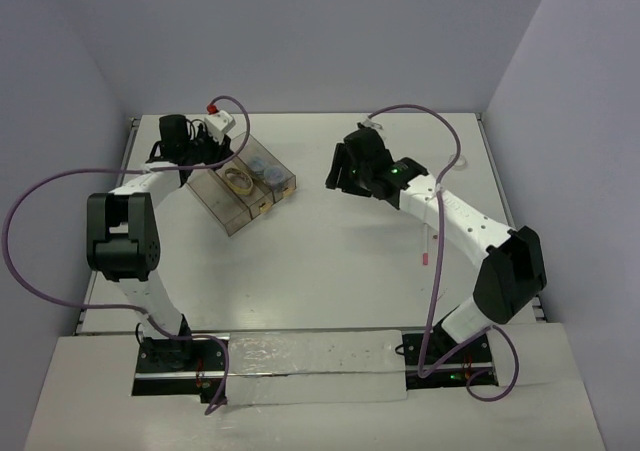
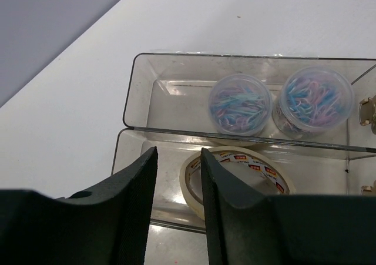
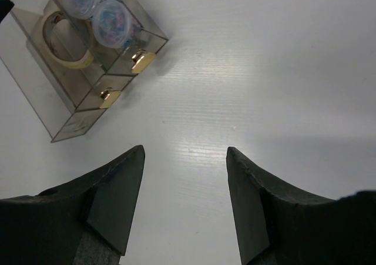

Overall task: Sort the stationery into containers
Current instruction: Place the stationery in the storage box, then pick up the stationery from the center of the board.

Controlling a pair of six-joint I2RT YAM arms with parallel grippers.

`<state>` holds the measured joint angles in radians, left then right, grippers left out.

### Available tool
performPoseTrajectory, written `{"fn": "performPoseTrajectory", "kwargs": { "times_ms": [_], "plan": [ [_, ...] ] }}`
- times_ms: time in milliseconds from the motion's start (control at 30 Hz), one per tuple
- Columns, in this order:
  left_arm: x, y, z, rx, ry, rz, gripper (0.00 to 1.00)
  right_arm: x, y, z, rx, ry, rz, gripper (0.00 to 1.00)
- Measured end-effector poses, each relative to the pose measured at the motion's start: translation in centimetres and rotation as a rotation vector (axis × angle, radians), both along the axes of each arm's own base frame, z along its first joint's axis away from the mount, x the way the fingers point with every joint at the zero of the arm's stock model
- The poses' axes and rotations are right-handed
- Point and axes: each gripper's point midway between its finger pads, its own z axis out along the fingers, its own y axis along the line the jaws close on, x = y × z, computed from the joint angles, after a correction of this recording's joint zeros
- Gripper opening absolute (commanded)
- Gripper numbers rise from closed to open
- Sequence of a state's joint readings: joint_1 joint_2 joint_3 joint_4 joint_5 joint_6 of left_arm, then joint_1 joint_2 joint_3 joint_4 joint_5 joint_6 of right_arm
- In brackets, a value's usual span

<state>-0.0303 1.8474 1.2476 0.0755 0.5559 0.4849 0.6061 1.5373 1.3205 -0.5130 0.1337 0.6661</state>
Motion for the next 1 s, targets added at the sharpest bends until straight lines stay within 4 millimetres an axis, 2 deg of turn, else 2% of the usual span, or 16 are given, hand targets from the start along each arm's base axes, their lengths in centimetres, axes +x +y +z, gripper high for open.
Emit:
{"fn": "performPoseTrajectory", "kwargs": {
  "times_ms": [67, 200, 300, 367, 533, 700, 800, 867, 1000],
  "plan": [
    [-0.1, 0.2, -0.2, 0.003, 0.010, 0.012, 0.47, 0.2, -1.7, 0.1, -0.005, 0.003, -0.019, 0.67],
    [-0.2, 0.4, -0.1, -0.011, 0.033, 0.041, 0.52, 0.6, -6.5, 0.8, -0.039, -0.010, -0.094, 0.75],
    [-0.5, 0.2, 1.3, -0.045, 0.030, 0.059, 0.55, 1.1, -11.0, 1.0, -0.073, -0.015, -0.166, 0.78],
    [-0.9, 0.0, 2.7, -0.080, 0.028, 0.074, 0.55, 2.1, -15.3, 0.8, -0.096, 0.000, -0.257, 0.78],
    [-1.7, -0.3, 6.2, -0.150, 0.009, 0.104, 0.55, 7.6, -27.3, -0.7, -0.127, 0.082, -0.541, 0.76],
    [-2.6, -0.3, 8.0, -0.173, -0.001, 0.112, 0.56, 13.0, -35.8, -4.7, -0.105, 0.181, -0.733, 0.73],
    [-3.2, -0.3, 7.8, -0.173, 0.017, 0.114, 0.56, 14.5, -38.7, -7.4, -0.106, 0.258, -0.800, 0.72],
    [-3.7, -0.3, 7.3, -0.173, 0.037, 0.115, 0.56, 15.9, -40.1, -8.3, -0.113, 0.276, -0.828, 0.71],
    [-4.5, -0.4, 6.5, -0.175, 0.068, 0.115, 0.56, 17.8, -41.1, -9.4, -0.125, 0.285, -0.845, 0.66]
  ]
}}
